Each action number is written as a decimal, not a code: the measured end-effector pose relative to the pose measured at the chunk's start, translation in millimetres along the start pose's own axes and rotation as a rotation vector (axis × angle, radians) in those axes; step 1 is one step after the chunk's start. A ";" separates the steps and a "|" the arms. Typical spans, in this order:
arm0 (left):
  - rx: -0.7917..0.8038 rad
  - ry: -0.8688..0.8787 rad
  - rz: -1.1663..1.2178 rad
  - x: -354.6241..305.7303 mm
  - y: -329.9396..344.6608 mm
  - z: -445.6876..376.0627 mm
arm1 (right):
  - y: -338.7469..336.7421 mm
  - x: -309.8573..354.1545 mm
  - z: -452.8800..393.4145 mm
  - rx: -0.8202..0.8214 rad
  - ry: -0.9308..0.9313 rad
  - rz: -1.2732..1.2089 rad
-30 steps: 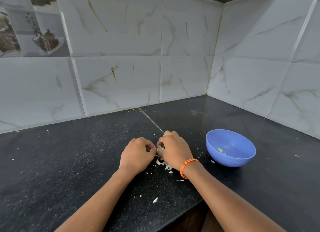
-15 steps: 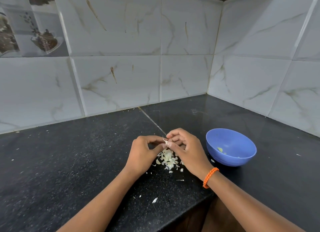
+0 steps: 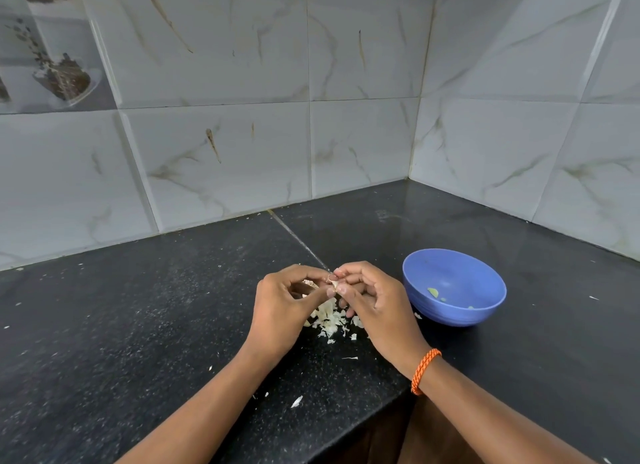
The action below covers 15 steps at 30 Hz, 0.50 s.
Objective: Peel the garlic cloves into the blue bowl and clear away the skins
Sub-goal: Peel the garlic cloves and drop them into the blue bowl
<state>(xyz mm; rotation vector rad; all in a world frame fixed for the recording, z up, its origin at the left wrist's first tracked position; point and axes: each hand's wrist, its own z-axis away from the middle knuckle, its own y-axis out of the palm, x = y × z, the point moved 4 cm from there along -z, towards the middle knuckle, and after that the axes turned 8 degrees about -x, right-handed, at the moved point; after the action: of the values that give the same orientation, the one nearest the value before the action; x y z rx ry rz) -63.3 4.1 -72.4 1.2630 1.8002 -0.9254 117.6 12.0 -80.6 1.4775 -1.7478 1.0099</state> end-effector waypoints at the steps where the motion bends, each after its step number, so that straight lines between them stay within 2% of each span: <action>1: 0.004 -0.008 0.011 -0.1 0.6 -0.1 | 0.2 0.2 0.5 0.010 0.001 -0.003; 10: -0.070 0.089 -0.172 2.0 -2.1 -2.0 | 1.0 1.6 1.4 0.041 0.032 -0.016; 15: 0.001 0.065 -0.172 9.1 3.5 -1.6 | 2.2 -3.5 0.1 0.028 0.026 0.040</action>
<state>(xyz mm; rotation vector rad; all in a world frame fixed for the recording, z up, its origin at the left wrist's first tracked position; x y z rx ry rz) -62.5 10.3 -80.0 1.1648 1.9833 -0.9891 116.0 13.9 -83.9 1.4446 -1.7579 1.0736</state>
